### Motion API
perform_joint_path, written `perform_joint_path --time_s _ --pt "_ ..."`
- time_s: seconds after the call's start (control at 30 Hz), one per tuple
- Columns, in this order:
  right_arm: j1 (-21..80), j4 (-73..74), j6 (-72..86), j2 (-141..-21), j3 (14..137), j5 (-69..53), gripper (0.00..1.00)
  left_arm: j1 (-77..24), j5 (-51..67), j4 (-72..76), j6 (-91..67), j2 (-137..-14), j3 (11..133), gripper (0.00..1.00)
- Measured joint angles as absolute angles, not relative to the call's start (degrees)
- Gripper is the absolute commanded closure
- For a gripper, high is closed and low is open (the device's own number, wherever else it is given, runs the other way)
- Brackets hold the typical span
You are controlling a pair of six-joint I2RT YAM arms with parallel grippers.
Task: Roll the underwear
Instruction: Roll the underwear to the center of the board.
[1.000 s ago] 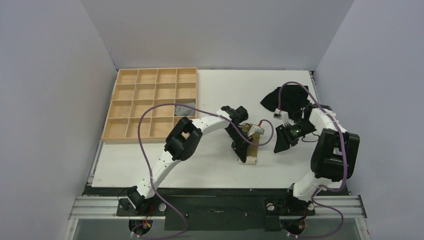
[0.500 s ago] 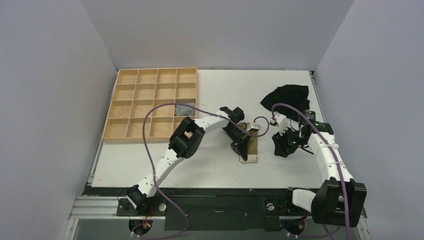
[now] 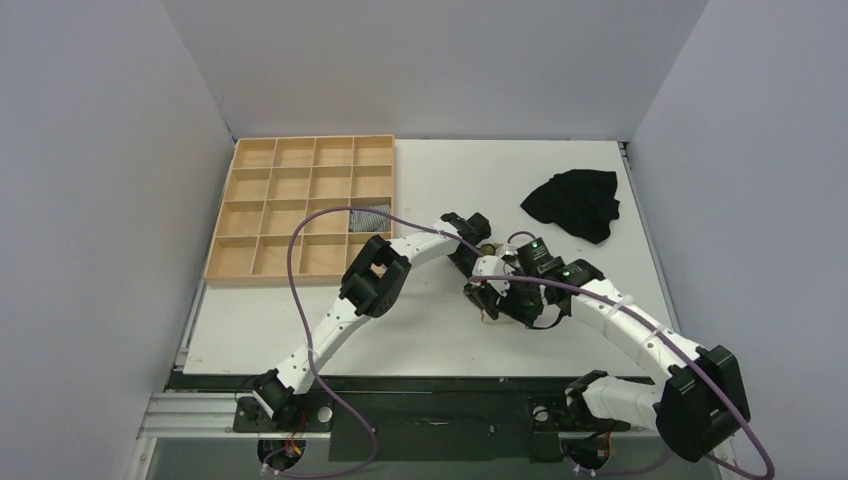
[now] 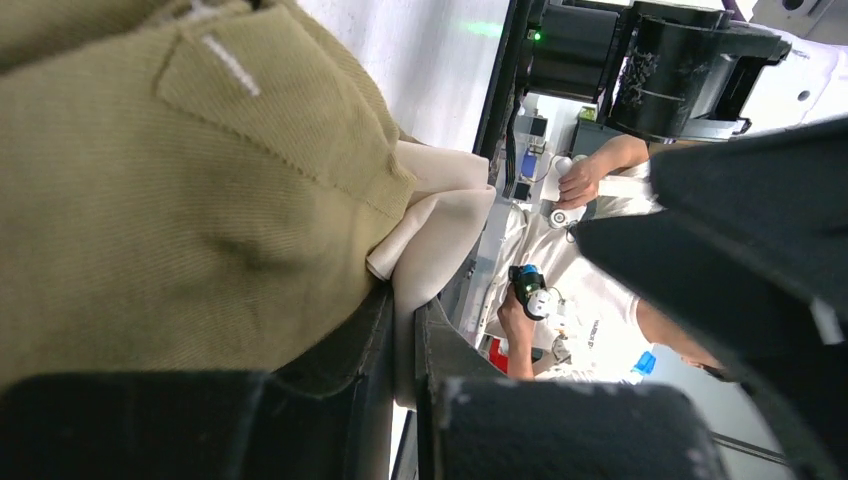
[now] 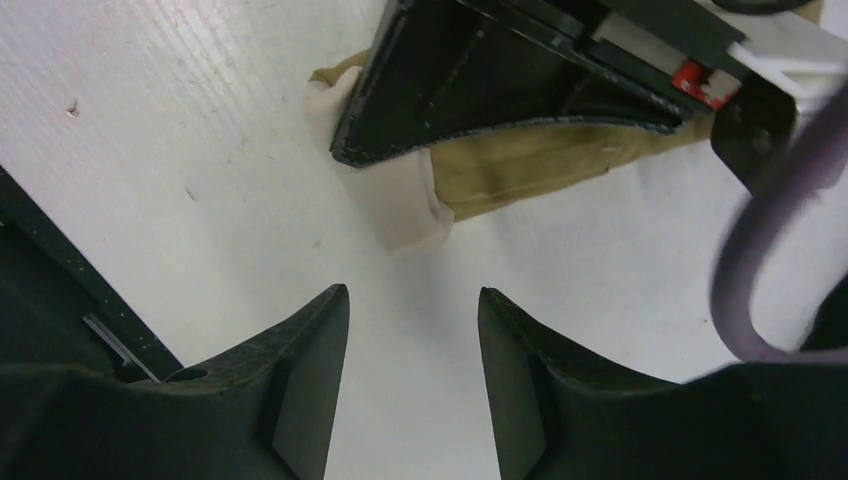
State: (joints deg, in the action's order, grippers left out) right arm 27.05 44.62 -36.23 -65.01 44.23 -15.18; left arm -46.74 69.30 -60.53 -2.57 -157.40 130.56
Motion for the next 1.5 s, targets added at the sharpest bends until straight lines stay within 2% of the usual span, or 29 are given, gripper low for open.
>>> perform_joint_path --time_s 0.23,0.7,0.93,1.07,1.13,1.23,1.4,1.47,1.5 --pt "36.1 40.7 -35.7 -71.5 43.9 -9.0 0.53 -46.7 69.3 -59.8 -3.5 -157.4 130.6 1.00" --pt "38.0 37.2 -37.7 -76.9 42.3 -4.9 0.53 -46.7 69.3 -59.7 -3.6 -157.4 130.5 1.00" --pt "38.0 35.4 -39.6 -80.5 41.7 -4.4 0.64 -46.7 69.3 -59.7 -3.4 -157.4 130.5 1.00" --pt "37.6 34.8 -40.6 -81.7 41.6 -4.5 0.79 -46.7 69.6 -59.7 -3.1 -157.4 130.4 1.00" --pt "37.3 34.5 -41.2 -82.0 41.6 -4.6 0.88 -46.6 69.8 -59.6 -2.7 -157.4 130.2 0.96" --pt "37.0 34.8 -41.7 -82.8 42.2 -5.0 1.00 -46.5 70.2 -59.1 -2.4 -157.4 130.0 0.82" --pt "36.5 35.7 -42.3 -83.5 43.1 -5.7 1.00 -46.2 71.5 -58.4 -2.3 -157.1 129.3 0.66" --pt "36.1 36.0 -42.7 -83.5 43.2 -6.2 1.00 -46.0 71.4 -58.2 -2.2 -156.4 128.8 0.59" --pt "35.8 36.2 -42.8 -83.5 43.3 -6.6 1.00 -45.7 71.4 -58.2 -2.3 -156.0 128.5 0.52"
